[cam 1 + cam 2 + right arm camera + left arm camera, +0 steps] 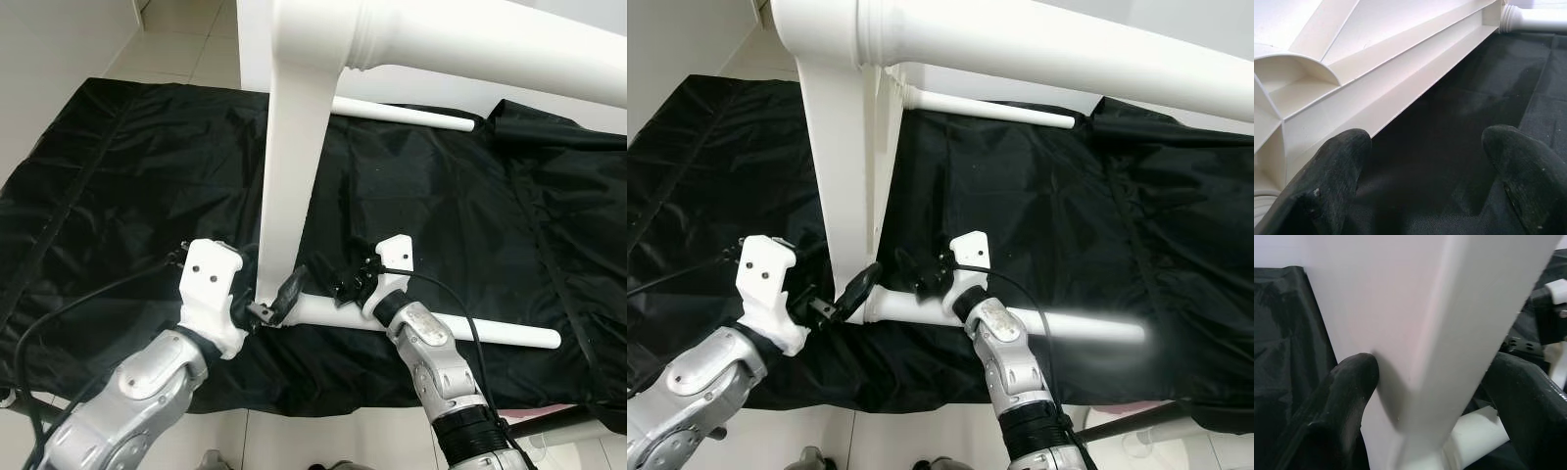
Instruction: Building children table
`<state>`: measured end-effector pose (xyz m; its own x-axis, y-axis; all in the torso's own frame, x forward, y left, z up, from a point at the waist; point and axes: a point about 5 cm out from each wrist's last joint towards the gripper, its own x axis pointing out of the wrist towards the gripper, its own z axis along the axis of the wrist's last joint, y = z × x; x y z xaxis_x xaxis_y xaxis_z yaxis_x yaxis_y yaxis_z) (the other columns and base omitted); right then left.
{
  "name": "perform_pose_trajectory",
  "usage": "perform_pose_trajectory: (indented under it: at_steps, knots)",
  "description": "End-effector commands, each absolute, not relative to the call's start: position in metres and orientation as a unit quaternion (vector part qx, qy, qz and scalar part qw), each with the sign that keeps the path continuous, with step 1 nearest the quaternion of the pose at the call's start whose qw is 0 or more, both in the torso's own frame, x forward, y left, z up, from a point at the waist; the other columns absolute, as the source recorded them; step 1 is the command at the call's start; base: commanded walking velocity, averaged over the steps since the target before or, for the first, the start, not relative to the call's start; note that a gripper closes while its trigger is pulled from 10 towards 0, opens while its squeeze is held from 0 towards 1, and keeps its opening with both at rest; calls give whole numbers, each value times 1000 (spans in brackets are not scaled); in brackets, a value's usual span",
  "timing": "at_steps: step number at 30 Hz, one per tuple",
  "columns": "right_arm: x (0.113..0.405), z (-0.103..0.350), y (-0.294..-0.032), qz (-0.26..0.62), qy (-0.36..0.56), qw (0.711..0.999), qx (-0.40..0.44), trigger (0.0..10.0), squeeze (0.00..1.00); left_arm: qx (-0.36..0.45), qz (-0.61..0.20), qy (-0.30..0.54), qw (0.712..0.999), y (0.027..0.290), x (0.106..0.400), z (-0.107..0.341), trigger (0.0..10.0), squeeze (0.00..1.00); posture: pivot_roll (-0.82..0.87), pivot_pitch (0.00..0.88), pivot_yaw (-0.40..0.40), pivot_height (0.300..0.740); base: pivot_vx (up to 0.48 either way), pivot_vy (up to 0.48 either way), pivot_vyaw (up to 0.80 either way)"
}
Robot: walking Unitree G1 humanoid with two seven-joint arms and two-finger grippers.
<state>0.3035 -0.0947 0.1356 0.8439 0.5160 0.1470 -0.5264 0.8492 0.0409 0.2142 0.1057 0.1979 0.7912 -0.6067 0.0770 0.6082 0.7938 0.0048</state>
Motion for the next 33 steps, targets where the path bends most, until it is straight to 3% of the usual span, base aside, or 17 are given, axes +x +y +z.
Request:
perform_pose_trajectory:
  at_steps: [1,10,14,33]
  knots:
    - [303,127,-99,263,-41,963,40,10000,0,-3,-321,-24,947,103,214,193,10000,0,67,141,-93,740,0,0,0]
    - [304,126,-101,265,-40,963,36,10000,0,38,-301,-28,952,111,215,193,10000,0,72,136,-105,740,0,0,0]
    - [304,125,-98,270,-38,962,36,10000,0,77,-286,-30,955,132,222,196,10000,0,78,133,-108,740,0,0,0]
    - [303,124,-97,267,-38,962,41,10000,0,159,-236,-39,958,166,235,202,10000,0,74,133,-101,740,0,0,0]
